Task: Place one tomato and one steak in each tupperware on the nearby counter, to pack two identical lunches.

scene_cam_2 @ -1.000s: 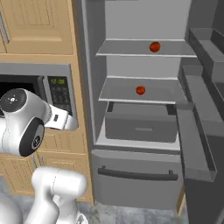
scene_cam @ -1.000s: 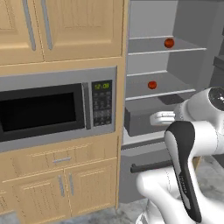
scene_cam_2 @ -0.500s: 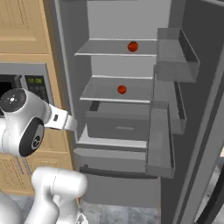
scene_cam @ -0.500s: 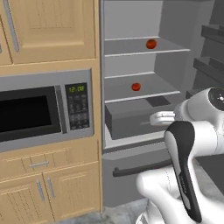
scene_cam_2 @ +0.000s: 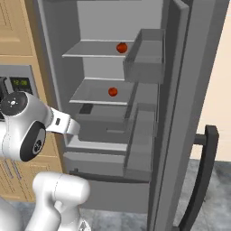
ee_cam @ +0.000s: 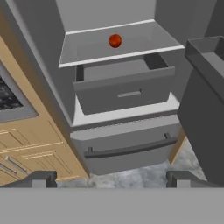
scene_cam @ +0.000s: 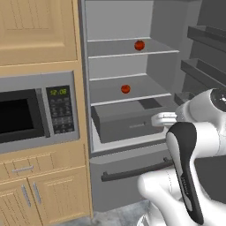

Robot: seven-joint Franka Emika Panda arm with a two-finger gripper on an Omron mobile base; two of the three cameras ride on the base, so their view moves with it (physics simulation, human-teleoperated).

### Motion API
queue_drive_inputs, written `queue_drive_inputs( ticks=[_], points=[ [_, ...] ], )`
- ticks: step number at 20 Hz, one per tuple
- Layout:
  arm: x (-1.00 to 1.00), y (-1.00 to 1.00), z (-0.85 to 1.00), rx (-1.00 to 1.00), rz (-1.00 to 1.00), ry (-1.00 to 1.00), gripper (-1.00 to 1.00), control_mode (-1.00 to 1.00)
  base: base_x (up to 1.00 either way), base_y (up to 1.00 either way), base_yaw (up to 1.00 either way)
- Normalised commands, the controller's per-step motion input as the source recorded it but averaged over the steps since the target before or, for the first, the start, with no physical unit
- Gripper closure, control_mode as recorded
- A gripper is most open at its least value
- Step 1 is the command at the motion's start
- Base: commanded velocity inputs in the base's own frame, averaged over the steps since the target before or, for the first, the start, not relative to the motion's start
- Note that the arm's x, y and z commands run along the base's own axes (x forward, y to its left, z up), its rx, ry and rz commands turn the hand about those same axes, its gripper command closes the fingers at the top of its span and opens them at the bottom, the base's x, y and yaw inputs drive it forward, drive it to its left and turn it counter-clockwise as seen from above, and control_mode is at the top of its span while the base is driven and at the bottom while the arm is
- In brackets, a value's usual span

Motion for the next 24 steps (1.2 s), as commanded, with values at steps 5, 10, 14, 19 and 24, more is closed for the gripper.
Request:
queue_drive_inputs(
  ticks=[5, 10, 14, 19, 24],
  points=[
    [0.00, 0.00, 0.00, 0.00, 0.00, 0.00, -1.00, 1.00, 0.24, -0.21, 0.00],
    [0.00, 0.00, 0.00, 0.00, 0.00, 0.00, -1.00, 1.00, 0.40, -0.30, 0.00],
    [0.00, 0.00, 0.00, 0.00, 0.00, 0.00, -1.00, 1.00, 0.46, -0.43, 0.00],
    [0.00, 0.00, 0.00, 0.00, 0.00, 0.00, -1.00, 1.00, 0.40, -0.29, 0.00],
    [0.00, 0.00, 0.00, 0.00, 0.00, 0.00, -1.00, 1.00, 0.51, 0.00, 0.00]
  ],
)
